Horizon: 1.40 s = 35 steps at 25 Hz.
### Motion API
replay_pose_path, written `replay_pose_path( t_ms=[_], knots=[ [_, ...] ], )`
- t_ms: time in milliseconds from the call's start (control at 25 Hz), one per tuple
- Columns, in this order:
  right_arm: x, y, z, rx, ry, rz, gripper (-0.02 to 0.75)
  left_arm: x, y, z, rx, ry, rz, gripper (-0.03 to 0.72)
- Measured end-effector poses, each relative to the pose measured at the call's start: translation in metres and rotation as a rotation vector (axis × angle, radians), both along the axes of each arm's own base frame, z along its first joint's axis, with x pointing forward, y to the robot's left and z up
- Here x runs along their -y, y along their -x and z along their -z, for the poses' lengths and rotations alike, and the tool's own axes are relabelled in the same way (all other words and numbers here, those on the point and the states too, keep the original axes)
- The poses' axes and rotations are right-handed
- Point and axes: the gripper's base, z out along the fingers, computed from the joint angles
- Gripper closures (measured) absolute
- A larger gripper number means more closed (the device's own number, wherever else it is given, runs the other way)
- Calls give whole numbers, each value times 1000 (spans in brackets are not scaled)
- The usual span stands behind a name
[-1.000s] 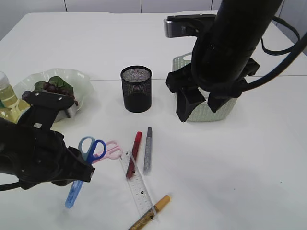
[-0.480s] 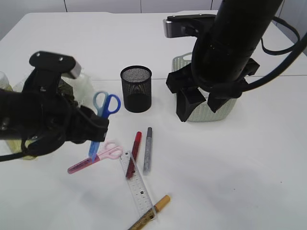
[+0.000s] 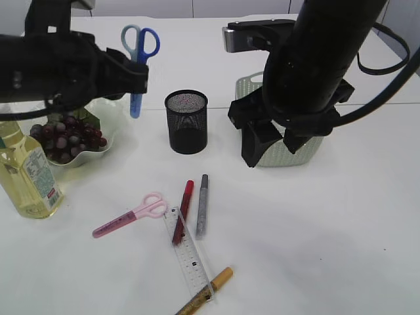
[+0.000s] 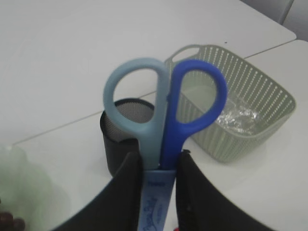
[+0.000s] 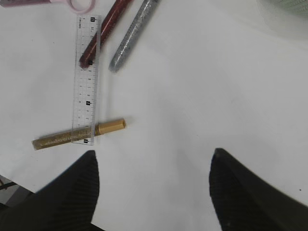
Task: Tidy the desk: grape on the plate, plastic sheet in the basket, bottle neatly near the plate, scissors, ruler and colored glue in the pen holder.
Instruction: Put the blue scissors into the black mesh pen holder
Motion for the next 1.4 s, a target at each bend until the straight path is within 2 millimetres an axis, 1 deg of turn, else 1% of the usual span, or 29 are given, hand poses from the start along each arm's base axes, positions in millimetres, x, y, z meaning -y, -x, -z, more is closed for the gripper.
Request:
replay_pose_path(
  t_ms=[80,240,360,600,680,840,920,1000,1120,1240,1400],
  knots=[
    [0,0,0,0,0,-2,214,7,-12,-3,31,9,6,548],
    [1,0,0,7,10,-12,214,21,-36,-2,84,42,12,548],
    [1,-1,0,10,16,-13,214,32,-55,6,120,66,17,548],
    [2,-1,0,19,31,-24,214,49,-86,27,166,108,16,548],
    [3,-1,0,20,33,-24,214,50,-97,36,167,111,6,548],
    [4,-2,0,26,44,-27,214,45,-115,55,175,121,-24,548],
    [4,-2,0,29,49,-27,214,43,-124,61,181,125,-37,548],
    [4,-2,0,33,55,-28,214,41,-131,67,179,125,-46,548],
    [5,-3,0,35,61,-29,214,44,-136,73,178,124,-46,548],
    [6,-3,1,41,72,-30,214,45,-138,79,170,120,-46,548],
    [7,-4,1,47,82,-32,214,46,-140,94,144,107,-47,548]
  ],
)
